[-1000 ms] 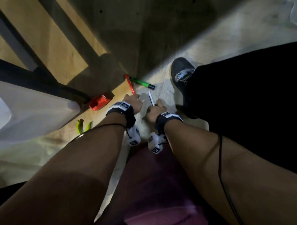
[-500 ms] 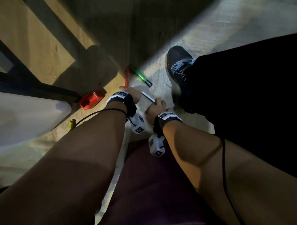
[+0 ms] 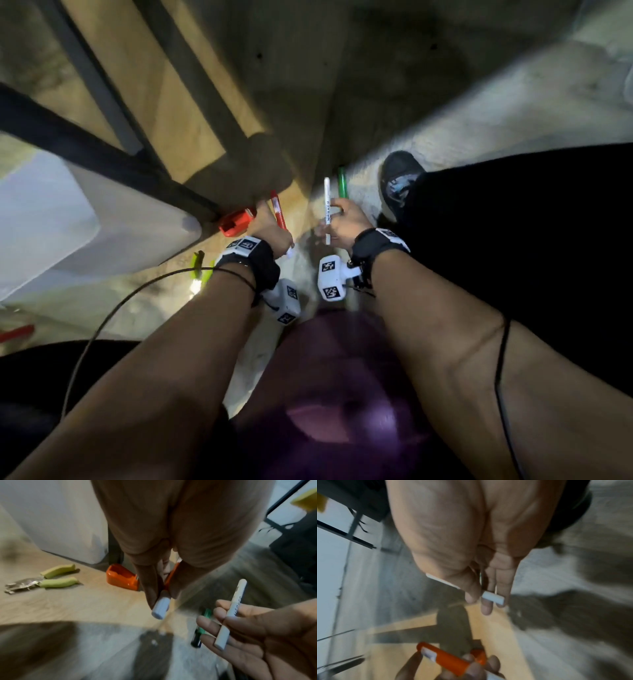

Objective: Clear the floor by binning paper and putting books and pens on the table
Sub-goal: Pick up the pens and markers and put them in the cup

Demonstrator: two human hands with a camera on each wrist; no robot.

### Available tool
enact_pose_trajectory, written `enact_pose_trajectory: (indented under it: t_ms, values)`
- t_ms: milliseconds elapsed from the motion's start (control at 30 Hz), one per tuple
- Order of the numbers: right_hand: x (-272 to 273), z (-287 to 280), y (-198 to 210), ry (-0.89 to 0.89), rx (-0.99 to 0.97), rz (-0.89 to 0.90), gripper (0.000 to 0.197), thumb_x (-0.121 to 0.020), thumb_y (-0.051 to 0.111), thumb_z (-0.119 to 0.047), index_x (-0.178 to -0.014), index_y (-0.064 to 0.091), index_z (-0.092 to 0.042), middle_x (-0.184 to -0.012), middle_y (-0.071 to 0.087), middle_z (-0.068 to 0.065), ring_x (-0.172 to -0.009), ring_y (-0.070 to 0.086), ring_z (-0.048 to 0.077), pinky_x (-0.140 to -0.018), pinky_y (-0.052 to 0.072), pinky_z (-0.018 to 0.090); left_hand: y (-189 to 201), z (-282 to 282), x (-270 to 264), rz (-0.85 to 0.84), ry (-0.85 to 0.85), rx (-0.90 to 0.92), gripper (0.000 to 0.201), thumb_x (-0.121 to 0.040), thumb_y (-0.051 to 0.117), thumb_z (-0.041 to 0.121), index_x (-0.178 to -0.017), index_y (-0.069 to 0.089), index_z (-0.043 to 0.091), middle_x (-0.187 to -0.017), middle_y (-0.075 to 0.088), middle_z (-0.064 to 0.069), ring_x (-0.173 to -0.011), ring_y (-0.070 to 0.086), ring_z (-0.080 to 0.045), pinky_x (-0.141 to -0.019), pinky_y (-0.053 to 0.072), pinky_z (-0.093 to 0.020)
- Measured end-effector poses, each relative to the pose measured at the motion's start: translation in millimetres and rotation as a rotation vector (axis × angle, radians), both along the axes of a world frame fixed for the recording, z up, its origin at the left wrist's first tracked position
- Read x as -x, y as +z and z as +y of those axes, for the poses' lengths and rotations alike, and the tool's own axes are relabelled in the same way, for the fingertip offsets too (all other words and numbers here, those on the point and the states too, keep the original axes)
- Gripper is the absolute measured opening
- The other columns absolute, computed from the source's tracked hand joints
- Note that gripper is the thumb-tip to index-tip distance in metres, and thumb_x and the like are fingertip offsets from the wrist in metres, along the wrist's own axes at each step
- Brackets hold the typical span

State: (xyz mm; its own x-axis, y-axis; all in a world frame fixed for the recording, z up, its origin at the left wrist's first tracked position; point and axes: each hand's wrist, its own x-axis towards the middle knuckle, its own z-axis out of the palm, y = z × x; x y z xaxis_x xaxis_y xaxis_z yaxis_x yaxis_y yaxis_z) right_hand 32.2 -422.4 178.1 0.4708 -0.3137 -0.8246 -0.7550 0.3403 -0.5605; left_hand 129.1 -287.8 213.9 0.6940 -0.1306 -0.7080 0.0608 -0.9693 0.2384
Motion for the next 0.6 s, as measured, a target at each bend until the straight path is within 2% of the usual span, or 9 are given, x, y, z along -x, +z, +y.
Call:
enact_pose_trajectory:
  t_ms: [67,100,133,200,300,400,467,533,600]
  values:
    - [-22.4,2.0,46.4,0.057,-0.065,-0.064,0.044,-0.093,0.052,0.015,-0.126,0.061,-0.014,-0.099,0.068,0.016,-0.088,0.070,0.033,-0.061,0.062,0.037,33.7,14.6,-5.9,-0.028,0.038,0.061,0.083,-0.060,0.083,0.009,-0.127,0.037,0.022,-0.095,0.064,-0.008,-0.088,0.065,-0.030,-0.072,0.060,-0.039]
    - [-32.2,5.4,68.7,0.121,-0.085,-0.097,0.041,-0.096,0.052,0.016,-0.124,0.062,-0.011,-0.099,0.066,0.016,-0.091,0.070,0.033,-0.060,0.062,0.034,52.4,21.8,-9.9,-0.056,0.042,0.078,0.079,-0.060,0.084,0.010,-0.125,0.041,0.019,-0.096,0.065,-0.007,-0.088,0.066,-0.028,-0.072,0.060,-0.038]
    - [-41.5,10.0,90.9,0.192,-0.099,-0.128,0.035,-0.096,0.054,0.015,-0.117,0.064,-0.011,-0.099,0.067,0.016,-0.095,0.072,0.033,-0.066,0.063,0.037,70.6,29.8,-15.2,-0.087,0.033,0.088,0.071,-0.061,0.085,0.011,-0.122,0.048,0.016,-0.095,0.066,-0.006,-0.087,0.066,-0.027,-0.072,0.060,-0.037]
    - [-56.1,20.6,133.2,0.323,-0.114,-0.161,0.029,-0.095,0.060,0.014,-0.099,0.066,-0.015,-0.101,0.070,0.017,-0.102,0.073,0.034,-0.085,0.064,0.050,113.7,45.5,-23.4,-0.136,0.015,0.128,0.056,-0.063,0.085,0.018,-0.111,0.057,0.016,-0.089,0.068,-0.002,-0.084,0.067,-0.024,-0.068,0.058,-0.032]
    - [-72.8,40.1,193.4,0.482,-0.097,-0.206,0.027,-0.096,0.061,0.012,-0.096,0.065,-0.014,-0.102,0.072,0.018,-0.102,0.070,0.031,-0.098,0.059,0.056,177.8,74.1,-29.7,-0.213,0.046,0.180,0.047,-0.070,0.080,0.016,-0.109,0.054,0.016,-0.086,0.065,-0.001,-0.080,0.064,-0.021,-0.065,0.052,-0.030]
    - [-81.8,64.1,250.5,0.676,-0.007,-0.267,0.020,-0.098,0.062,0.006,-0.100,0.068,-0.013,-0.113,0.073,0.024,-0.105,0.073,0.034,-0.096,0.061,0.050,235.5,111.6,-27.4,-0.300,0.067,0.293,0.047,-0.075,0.072,0.013,-0.111,0.044,0.021,-0.089,0.067,-0.003,-0.082,0.067,-0.024,-0.073,0.057,-0.038]
    - [-84.7,74.4,283.8,0.774,0.088,-0.302,0.014,-0.101,0.063,0.000,-0.105,0.071,-0.010,-0.117,0.074,0.023,-0.109,0.075,0.034,-0.090,0.065,0.043,267.3,130.8,-22.1,-0.375,0.050,0.317,0.051,-0.078,0.067,0.013,-0.118,0.038,0.026,-0.090,0.066,-0.005,-0.082,0.066,-0.027,-0.073,0.056,-0.040]
    - [-88.4,90.5,319.6,0.883,0.197,-0.371,0.012,-0.101,0.065,-0.004,-0.108,0.073,-0.009,-0.111,0.076,0.019,-0.102,0.077,0.029,-0.078,0.065,0.033,304.5,155.3,-11.3,-0.469,0.055,0.344,0.059,-0.083,0.062,0.012,-0.130,0.031,0.029,-0.091,0.066,-0.005,-0.082,0.066,-0.028,-0.072,0.056,-0.039]
    - [-88.0,104.2,355.2,0.972,0.289,-0.465,0.012,-0.099,0.067,-0.006,-0.105,0.073,-0.013,-0.106,0.077,0.016,-0.094,0.080,0.026,-0.080,0.066,0.037,337.0,176.6,1.7,-0.555,0.045,0.354,0.063,-0.086,0.059,0.012,-0.136,0.027,0.033,-0.088,0.067,-0.004,-0.080,0.066,-0.027,-0.072,0.055,-0.038]
